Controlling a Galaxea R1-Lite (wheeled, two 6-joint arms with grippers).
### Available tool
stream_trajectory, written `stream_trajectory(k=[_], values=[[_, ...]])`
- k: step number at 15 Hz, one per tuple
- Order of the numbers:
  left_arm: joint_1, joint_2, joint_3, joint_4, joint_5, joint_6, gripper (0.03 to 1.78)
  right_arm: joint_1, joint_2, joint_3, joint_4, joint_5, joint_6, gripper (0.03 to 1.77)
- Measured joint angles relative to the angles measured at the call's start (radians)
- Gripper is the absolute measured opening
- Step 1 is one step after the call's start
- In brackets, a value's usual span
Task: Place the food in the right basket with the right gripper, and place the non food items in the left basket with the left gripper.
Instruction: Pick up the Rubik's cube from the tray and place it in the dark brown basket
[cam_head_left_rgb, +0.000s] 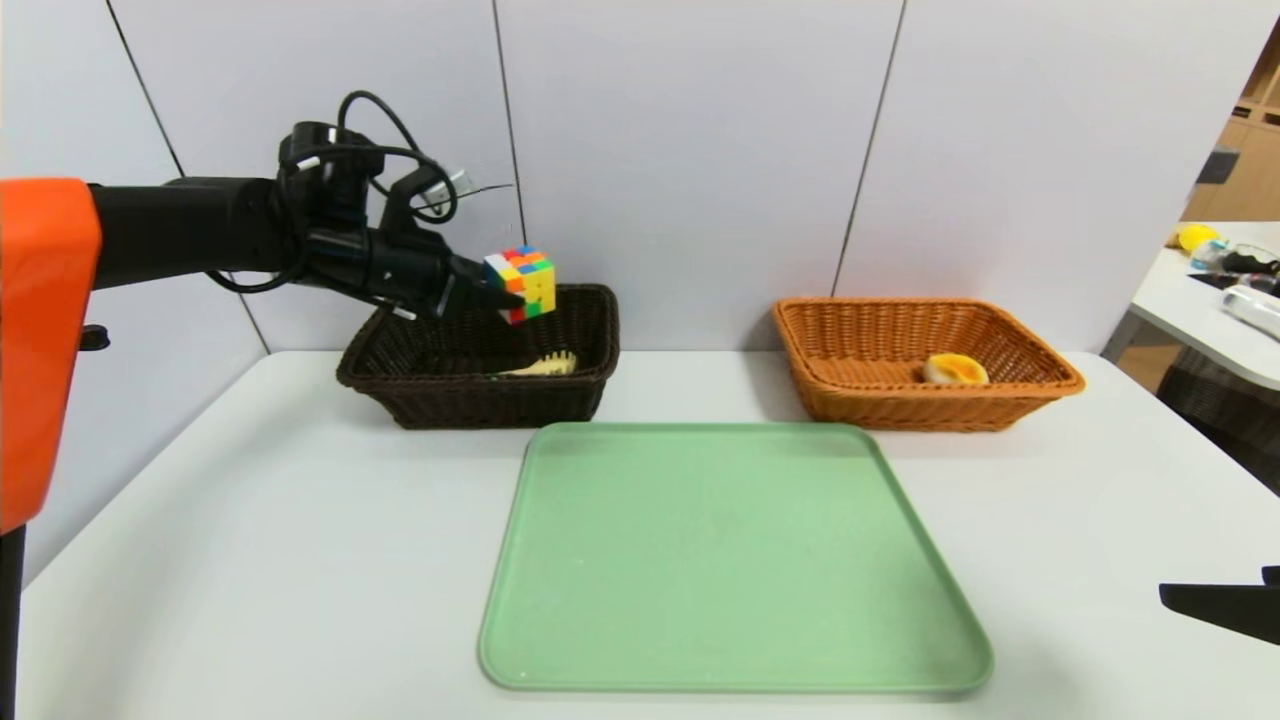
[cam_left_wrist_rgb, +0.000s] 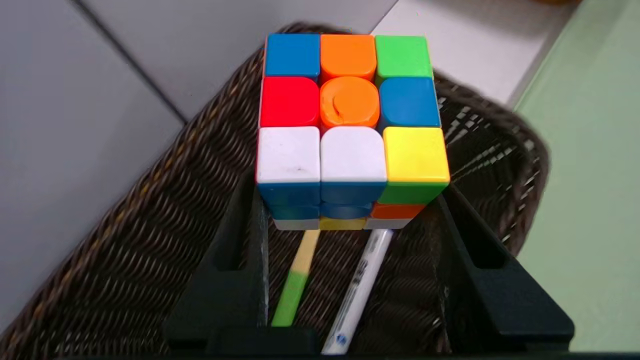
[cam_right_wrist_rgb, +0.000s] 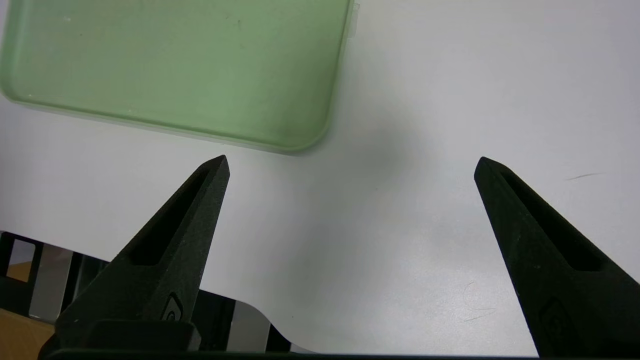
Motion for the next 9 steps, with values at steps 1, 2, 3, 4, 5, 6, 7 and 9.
stream_trajectory(k=[1, 2, 3, 4, 5, 6, 7, 9], values=[[0.021, 0.009, 0.004, 0.001, 0.0, 0.0, 0.9, 0.0, 0.002, 0.001, 0.0, 0.0, 0.0, 1.7], [0.036, 0.019, 0.005, 0.001, 0.0, 0.0, 0.9, 0.0, 0.005, 0.003, -0.005, 0.0, 0.0, 1.7], [0.043, 0.029, 0.006, 0.001, 0.001, 0.0, 0.9, 0.0, 0.006, 0.003, -0.009, 0.0, 0.0, 1.7], [0.046, 0.039, 0.006, 0.001, 0.003, 0.0, 0.9, 0.0, 0.007, 0.005, -0.009, 0.0, 0.0, 1.7], [0.048, 0.049, 0.006, 0.001, 0.003, 0.0, 0.9, 0.0, 0.008, 0.005, -0.009, 0.0, 0.0, 1.7], [0.049, 0.059, 0.006, 0.001, 0.003, 0.0, 0.9, 0.0, 0.009, 0.007, -0.009, -0.001, 0.0, 1.7], [0.05, 0.069, 0.006, 0.001, 0.003, 0.0, 0.9, 0.0, 0.01, 0.007, -0.009, -0.001, 0.0, 1.7], [0.05, 0.082, 0.007, 0.001, 0.003, -0.001, 1.0, 0.0, 0.013, 0.008, -0.009, -0.001, 0.0, 1.7]])
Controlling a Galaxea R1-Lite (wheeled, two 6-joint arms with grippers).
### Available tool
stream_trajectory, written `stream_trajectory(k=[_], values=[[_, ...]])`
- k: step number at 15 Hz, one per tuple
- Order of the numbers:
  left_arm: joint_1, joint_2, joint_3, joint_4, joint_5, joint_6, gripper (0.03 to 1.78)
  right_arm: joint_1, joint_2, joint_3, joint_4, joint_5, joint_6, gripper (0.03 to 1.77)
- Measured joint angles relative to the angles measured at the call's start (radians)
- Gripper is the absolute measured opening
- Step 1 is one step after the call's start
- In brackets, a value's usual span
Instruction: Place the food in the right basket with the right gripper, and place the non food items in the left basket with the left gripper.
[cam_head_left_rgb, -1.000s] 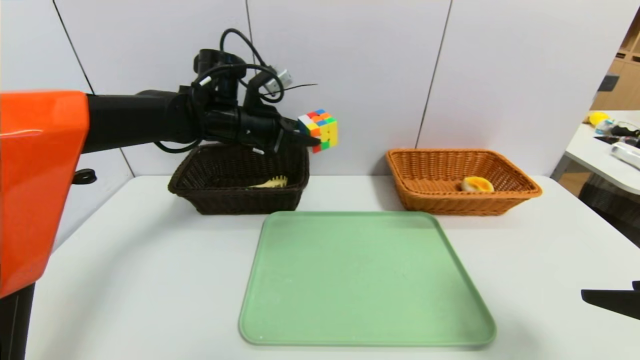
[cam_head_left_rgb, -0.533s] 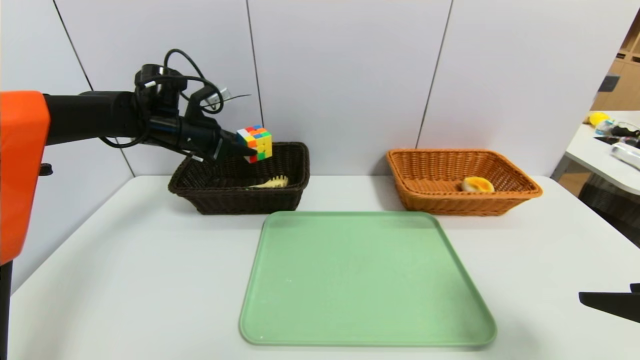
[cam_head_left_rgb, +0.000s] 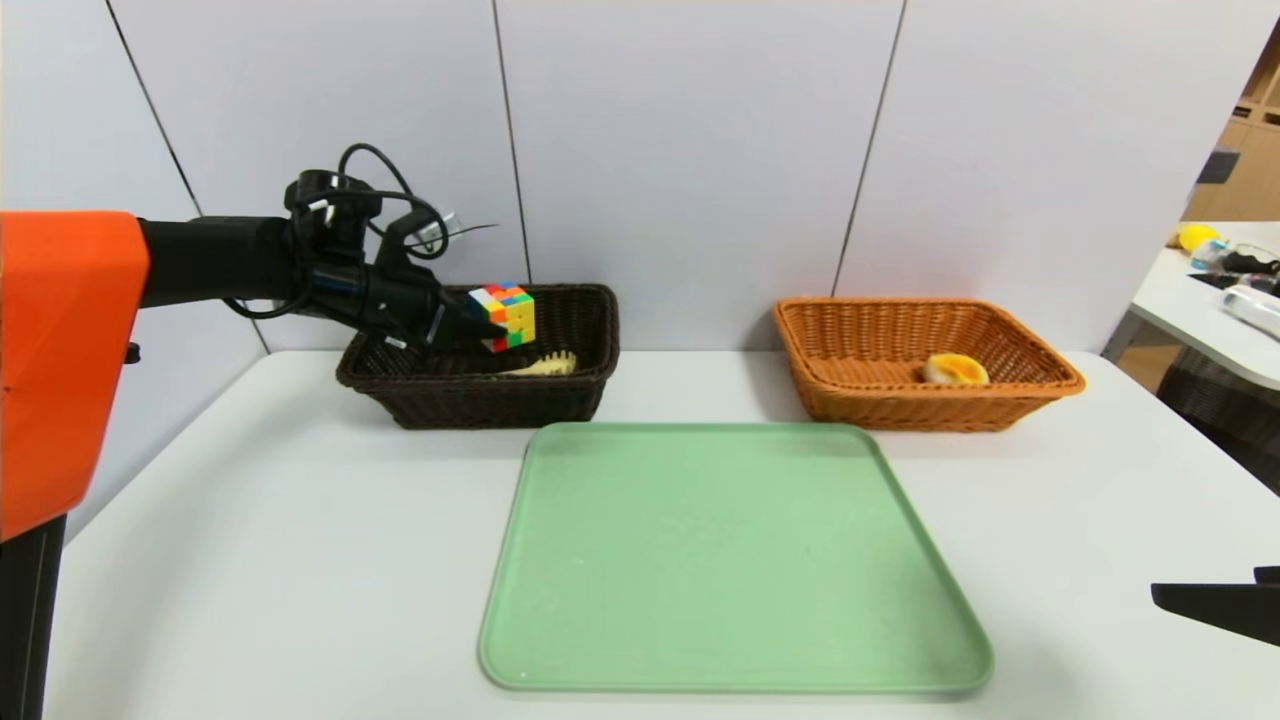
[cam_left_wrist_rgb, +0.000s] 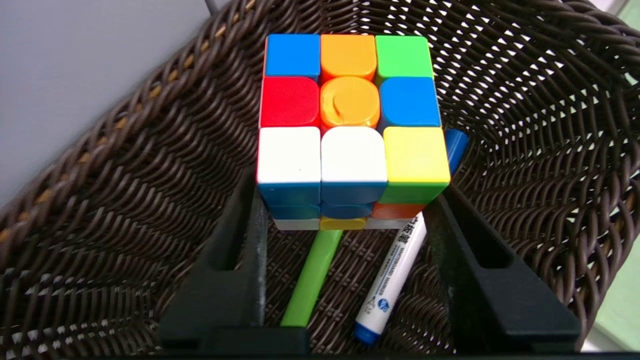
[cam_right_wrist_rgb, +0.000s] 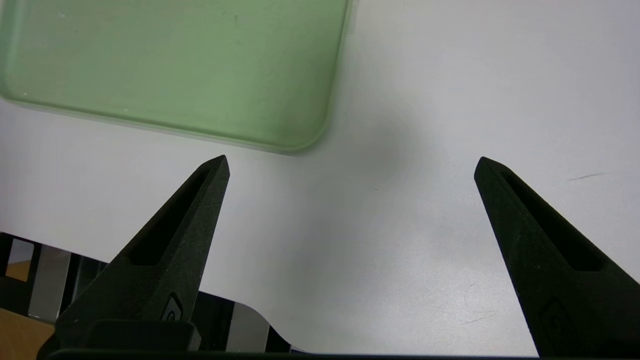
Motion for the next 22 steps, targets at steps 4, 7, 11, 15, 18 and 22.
stream_trajectory(k=[4, 7, 11, 15, 18, 22], values=[[0.0, 0.015, -0.005, -0.002, 0.0, 0.0, 1.29, 0.0, 0.01, 0.0, -0.001, 0.001, 0.0, 1.7], [0.0, 0.016, -0.006, 0.0, 0.001, -0.007, 1.42, 0.0, 0.015, -0.001, -0.001, 0.001, 0.0, 1.7], [0.001, -0.034, -0.001, 0.034, 0.003, -0.056, 1.53, -0.001, 0.014, -0.014, -0.002, 0.001, 0.0, 1.7], [0.001, -0.166, 0.001, 0.147, 0.01, -0.145, 1.6, 0.0, -0.001, -0.037, -0.001, 0.0, 0.0, 1.7], [0.001, -0.299, 0.039, 0.256, 0.082, -0.242, 1.63, 0.0, -0.026, -0.054, -0.002, -0.001, -0.001, 1.7], [0.005, -0.517, 0.189, 0.314, 0.262, -0.336, 1.66, 0.003, -0.049, -0.064, -0.017, -0.001, -0.001, 1.7]])
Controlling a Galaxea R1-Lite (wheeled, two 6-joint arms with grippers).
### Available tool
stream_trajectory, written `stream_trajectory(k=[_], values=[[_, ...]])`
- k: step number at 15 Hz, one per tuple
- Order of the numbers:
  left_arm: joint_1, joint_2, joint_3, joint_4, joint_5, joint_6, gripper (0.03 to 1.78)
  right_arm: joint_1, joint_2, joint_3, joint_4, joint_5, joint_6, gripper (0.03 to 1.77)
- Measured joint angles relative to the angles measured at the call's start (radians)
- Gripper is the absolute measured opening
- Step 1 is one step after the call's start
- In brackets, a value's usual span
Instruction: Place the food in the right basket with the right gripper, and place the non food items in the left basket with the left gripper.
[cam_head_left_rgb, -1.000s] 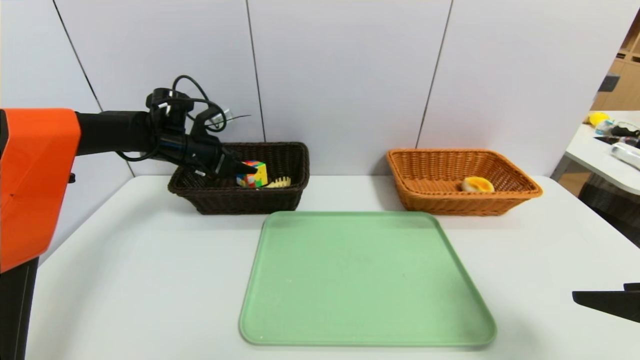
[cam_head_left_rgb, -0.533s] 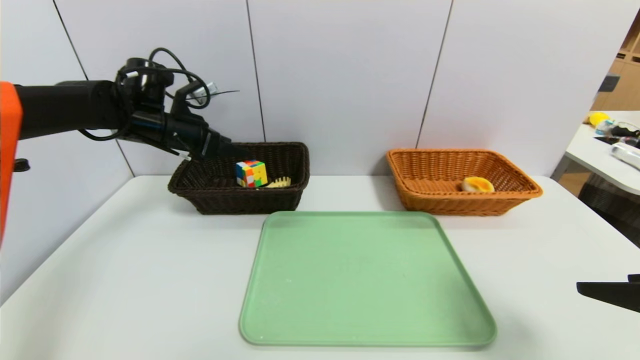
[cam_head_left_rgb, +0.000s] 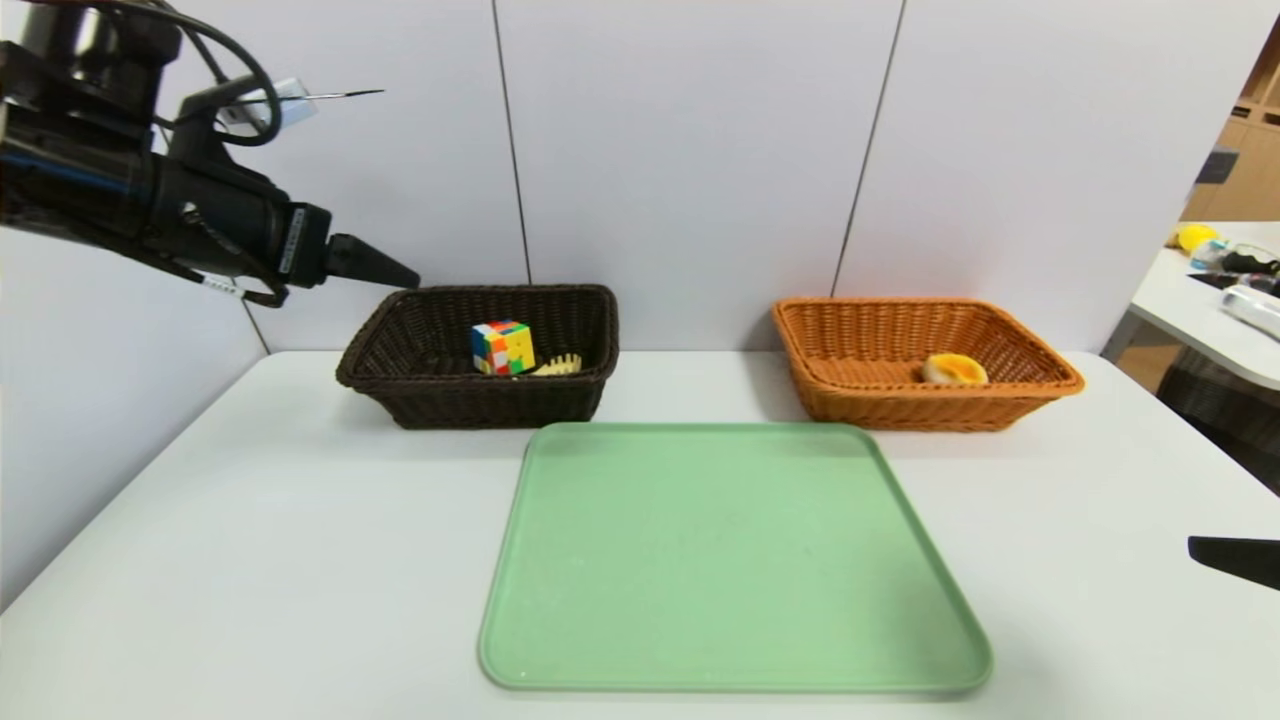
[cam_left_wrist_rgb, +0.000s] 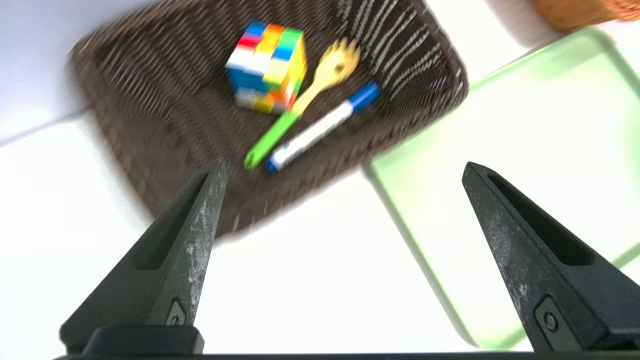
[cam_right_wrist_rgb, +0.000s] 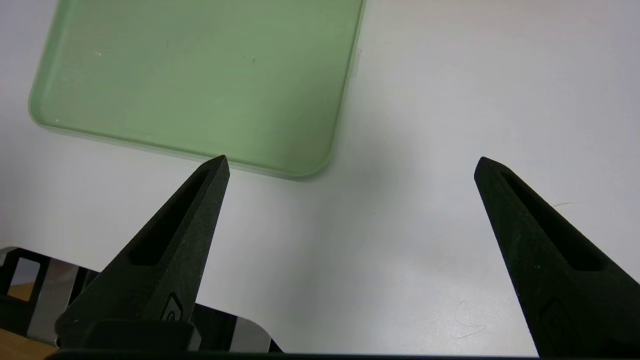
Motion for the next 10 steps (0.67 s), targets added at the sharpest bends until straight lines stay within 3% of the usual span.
stream_trajectory(k=[7, 10], values=[[0.004, -0.341, 0.322, 0.04, 0.23, -0.184, 1.68, 0.018, -0.018, 0.019, -0.057, 0.007, -0.002, 1.7], [0.004, -0.439, 0.404, 0.039, 0.269, -0.204, 1.69, 0.027, -0.053, 0.025, -0.049, 0.018, -0.001, 1.7]])
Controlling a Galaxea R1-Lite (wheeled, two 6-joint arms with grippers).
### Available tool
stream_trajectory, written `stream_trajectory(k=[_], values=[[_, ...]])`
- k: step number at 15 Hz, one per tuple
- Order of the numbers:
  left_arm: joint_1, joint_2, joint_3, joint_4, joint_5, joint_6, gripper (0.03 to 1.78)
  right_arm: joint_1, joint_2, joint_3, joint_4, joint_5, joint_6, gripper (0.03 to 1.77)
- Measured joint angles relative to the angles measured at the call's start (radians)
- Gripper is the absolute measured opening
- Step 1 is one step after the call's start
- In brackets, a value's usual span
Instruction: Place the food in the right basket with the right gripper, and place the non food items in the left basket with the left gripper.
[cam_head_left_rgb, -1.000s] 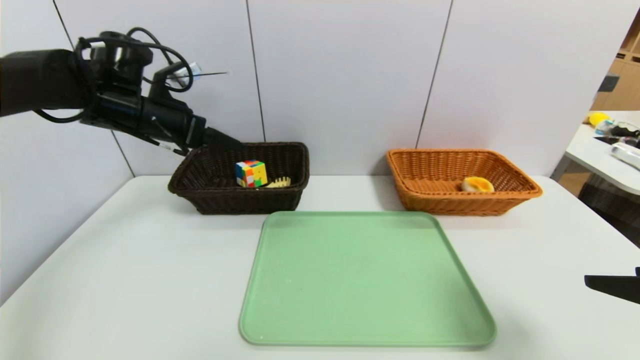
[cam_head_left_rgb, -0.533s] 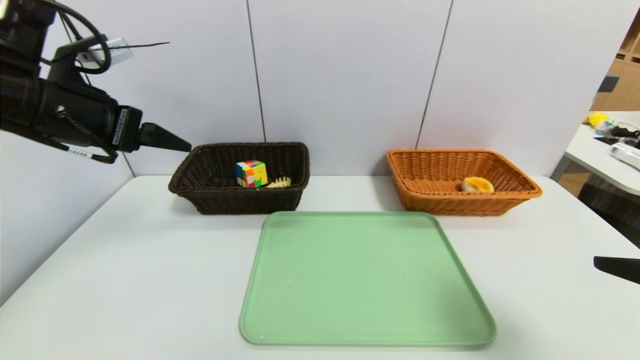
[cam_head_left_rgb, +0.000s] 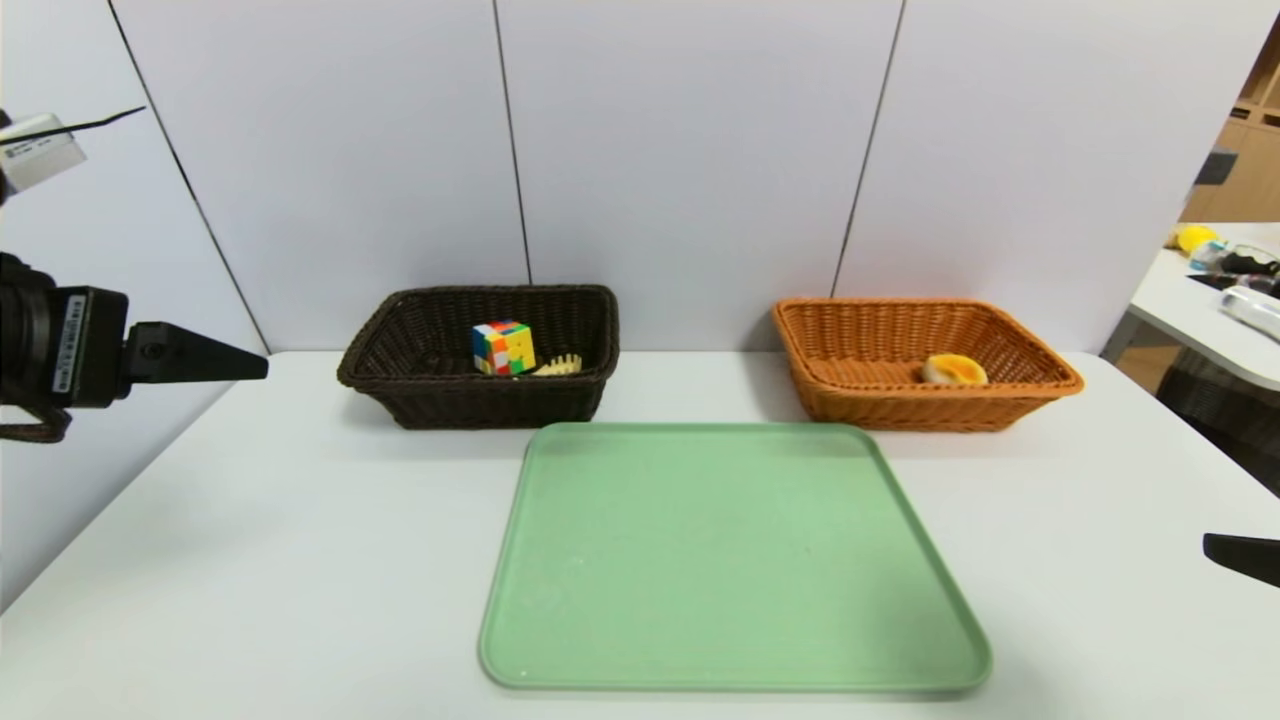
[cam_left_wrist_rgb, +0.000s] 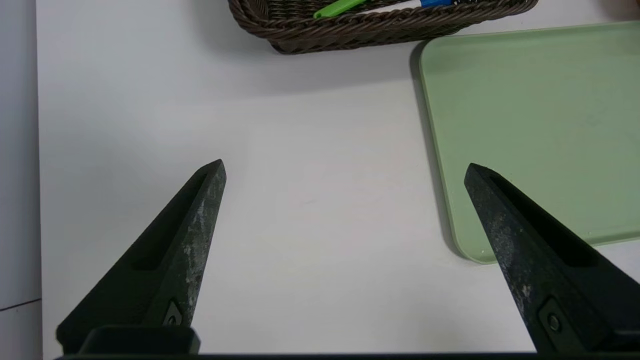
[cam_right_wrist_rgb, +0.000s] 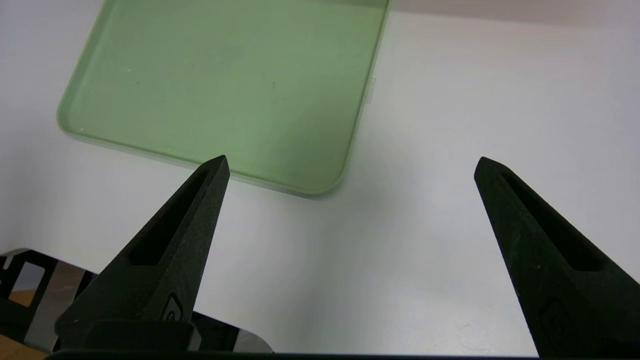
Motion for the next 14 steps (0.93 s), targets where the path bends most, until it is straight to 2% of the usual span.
stream_trajectory(k=[7, 14], values=[[0.0, -0.283, 0.236, -0.011, 0.042, 0.002, 1.69, -0.011, -0.152, 0.023, 0.051, 0.003, -0.004, 1.7], [0.001, -0.544, 0.431, -0.003, 0.049, 0.006, 1.69, -0.013, -0.281, 0.064, 0.074, 0.011, -0.004, 1.7]])
